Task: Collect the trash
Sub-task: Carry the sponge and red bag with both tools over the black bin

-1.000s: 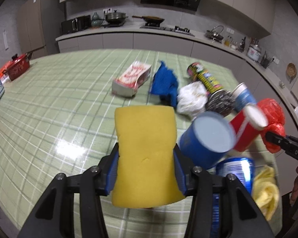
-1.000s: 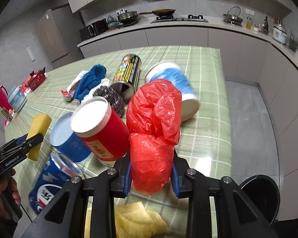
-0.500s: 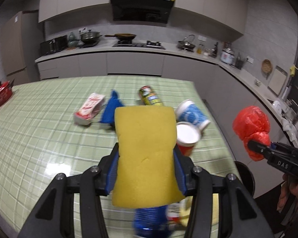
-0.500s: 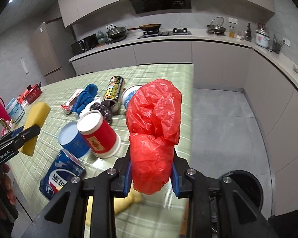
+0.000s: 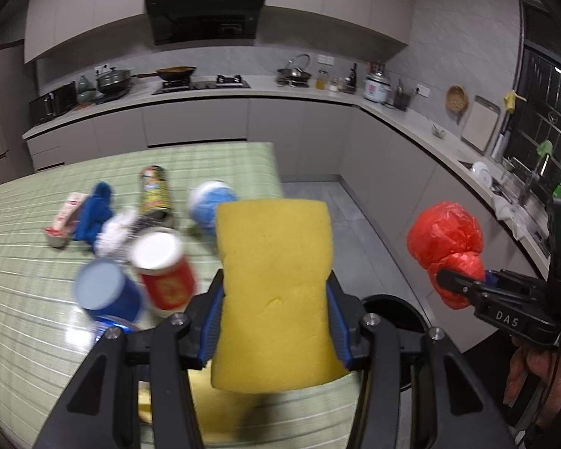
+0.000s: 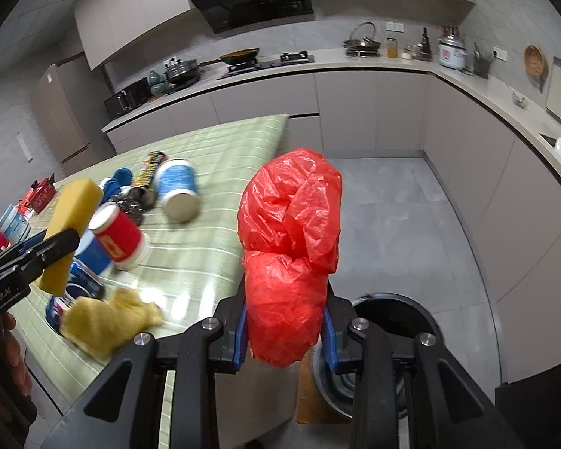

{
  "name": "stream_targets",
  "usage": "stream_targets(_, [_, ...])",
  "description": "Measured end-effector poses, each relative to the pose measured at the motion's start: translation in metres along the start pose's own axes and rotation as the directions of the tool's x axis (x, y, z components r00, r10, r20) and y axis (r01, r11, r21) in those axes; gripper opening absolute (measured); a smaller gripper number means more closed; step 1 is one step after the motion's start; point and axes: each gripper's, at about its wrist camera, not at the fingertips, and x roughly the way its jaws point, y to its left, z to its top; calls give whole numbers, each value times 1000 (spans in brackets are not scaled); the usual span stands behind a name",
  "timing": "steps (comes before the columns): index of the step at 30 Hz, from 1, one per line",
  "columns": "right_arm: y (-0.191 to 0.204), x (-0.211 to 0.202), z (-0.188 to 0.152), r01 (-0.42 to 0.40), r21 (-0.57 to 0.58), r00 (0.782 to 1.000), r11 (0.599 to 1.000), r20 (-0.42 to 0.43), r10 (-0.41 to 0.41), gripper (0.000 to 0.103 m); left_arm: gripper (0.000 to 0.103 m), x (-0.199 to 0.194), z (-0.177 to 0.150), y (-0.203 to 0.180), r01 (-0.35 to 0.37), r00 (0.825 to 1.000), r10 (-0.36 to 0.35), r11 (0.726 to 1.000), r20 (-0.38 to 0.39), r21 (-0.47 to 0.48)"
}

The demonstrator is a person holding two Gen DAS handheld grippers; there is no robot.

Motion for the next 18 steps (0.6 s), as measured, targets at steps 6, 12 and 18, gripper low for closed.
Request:
stream_targets(6, [-60, -1, -17, 7, 15, 999, 1000, -43, -6, 34, 50, 26, -10, -68, 34, 999, -33, 999, -41, 29])
stream_targets(12, [-107, 9, -34, 5, 14, 996, 1000, -88, -4, 34, 50, 51, -25, -120, 59, 995, -55, 997, -89, 44])
stream_targets(18, [-127, 26, -51, 9, 0, 991, 1000, -136, -9, 34, 50, 74, -44, -144, 67, 988, -62, 997, -138, 30])
